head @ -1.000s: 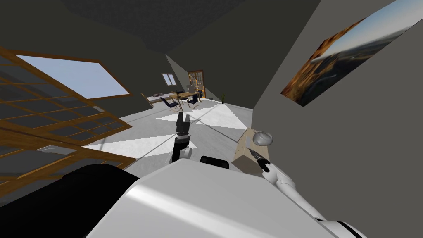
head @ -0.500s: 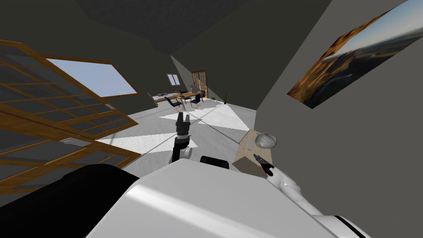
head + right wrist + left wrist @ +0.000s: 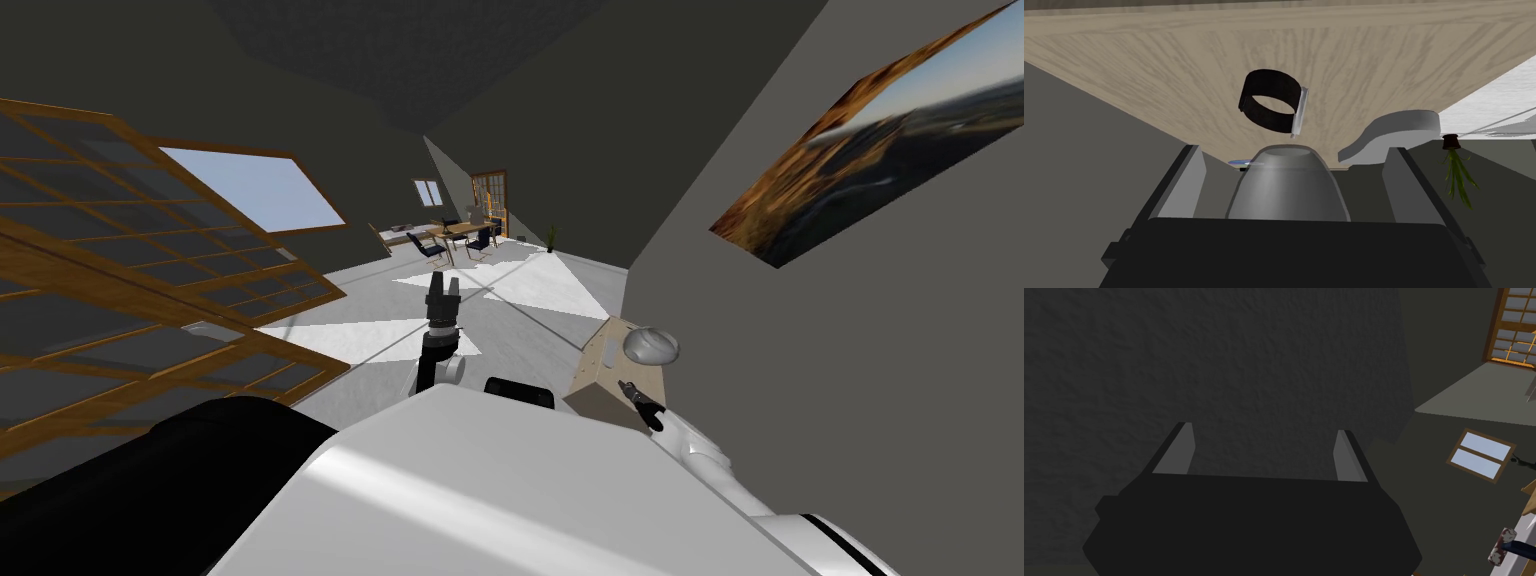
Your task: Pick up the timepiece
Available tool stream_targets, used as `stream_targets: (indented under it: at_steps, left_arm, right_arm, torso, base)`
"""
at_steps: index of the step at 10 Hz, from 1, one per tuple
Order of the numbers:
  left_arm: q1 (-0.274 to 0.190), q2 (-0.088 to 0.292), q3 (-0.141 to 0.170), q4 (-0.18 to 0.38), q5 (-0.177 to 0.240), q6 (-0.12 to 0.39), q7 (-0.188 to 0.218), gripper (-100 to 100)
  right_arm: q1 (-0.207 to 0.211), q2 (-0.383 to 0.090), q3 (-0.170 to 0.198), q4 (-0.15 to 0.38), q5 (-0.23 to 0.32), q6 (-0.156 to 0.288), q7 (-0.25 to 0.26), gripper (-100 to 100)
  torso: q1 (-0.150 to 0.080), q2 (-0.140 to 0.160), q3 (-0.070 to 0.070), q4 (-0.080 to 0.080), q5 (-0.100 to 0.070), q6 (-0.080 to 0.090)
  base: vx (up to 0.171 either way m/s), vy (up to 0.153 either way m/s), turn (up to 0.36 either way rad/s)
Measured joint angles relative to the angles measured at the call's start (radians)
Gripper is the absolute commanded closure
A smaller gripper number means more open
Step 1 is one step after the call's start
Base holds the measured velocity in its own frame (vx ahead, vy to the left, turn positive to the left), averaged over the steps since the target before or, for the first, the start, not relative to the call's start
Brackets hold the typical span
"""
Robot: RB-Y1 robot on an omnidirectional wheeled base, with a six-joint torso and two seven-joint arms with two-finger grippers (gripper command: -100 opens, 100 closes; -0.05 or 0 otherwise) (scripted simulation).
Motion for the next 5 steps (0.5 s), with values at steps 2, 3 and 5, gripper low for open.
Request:
stream_targets:
  at_steps: [2,3,5]
  left_arm:
    - [0.000,0.000,0.000,0.000,0.000,0.000,0.000,0]
    - [0.000,0.000,0.000,0.000,0.000,0.000,0.000,0]
    - [0.000,0.000,0.000,0.000,0.000,0.000,0.000,0]
  right_arm:
    - [-0.011,0.008,-0.011,0.050,0.010,-0.013,0.012,-100]
    - [-0.023,0.016,-0.026,0.094,0.020,-0.022,0.019,-100]
    - [-0.023,0.008,-0.001,0.092,0.007,-0.014,0.011,0]
  torso:
    - [0.000,0.000,0.000,0.000,0.000,0.000]
    - [0.000,0.000,0.000,0.000,0.000,0.000]
    - [0.000,0.000,0.000,0.000,0.000,0.000]
  base:
    - [-0.001,-0.004,0.066]
    - [-0.002,-0.006,0.057]
    - [0.000,0.000,0.000]
